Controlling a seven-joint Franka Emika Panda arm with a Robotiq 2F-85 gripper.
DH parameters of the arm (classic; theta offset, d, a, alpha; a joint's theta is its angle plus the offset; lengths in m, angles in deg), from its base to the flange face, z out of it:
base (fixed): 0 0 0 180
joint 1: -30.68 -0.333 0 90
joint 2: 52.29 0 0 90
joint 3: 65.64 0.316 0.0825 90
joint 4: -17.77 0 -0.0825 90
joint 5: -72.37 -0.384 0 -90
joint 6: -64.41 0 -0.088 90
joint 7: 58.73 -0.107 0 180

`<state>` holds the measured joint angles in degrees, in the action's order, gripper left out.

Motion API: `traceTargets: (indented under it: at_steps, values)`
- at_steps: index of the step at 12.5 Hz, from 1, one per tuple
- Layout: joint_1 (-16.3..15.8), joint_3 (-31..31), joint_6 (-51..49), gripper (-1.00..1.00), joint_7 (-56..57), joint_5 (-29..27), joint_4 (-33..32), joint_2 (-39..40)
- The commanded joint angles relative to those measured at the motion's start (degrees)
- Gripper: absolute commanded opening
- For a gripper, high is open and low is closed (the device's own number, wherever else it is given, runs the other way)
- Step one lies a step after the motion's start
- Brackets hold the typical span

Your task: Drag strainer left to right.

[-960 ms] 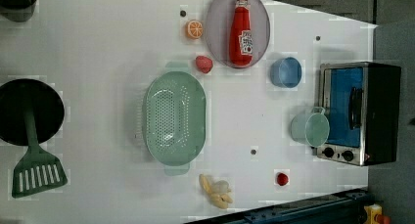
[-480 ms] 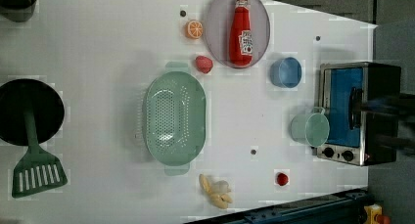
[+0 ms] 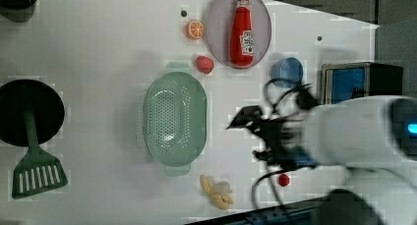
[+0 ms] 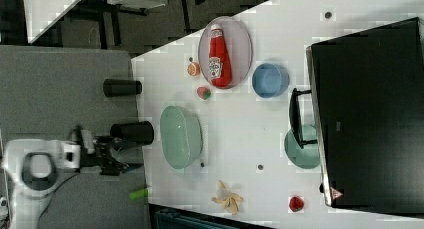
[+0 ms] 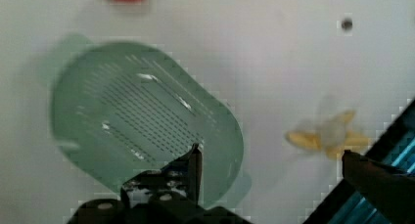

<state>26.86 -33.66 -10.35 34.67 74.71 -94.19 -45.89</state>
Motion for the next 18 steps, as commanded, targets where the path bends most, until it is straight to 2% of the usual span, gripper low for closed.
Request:
traceTargets:
  at_steps: [1,8,11,15,18]
  values:
    - [1.92,-0.23,7.88,1.0,-18.42,0.42,0.27,2.33]
    - [0.73,-0.44,27.16,1.0,-36.64,2.02,-3.44,18.28]
    - [0.64,-0.9,36.11,1.0,-38.5,4.88,-4.77,23.19]
    - [0.64,-3.44,40.71,1.0,-38.49,9.83,-8.62,25.28]
    - [0.65,-5.05,43.81,1.0,-38.52,10.15,-10.41,25.36]
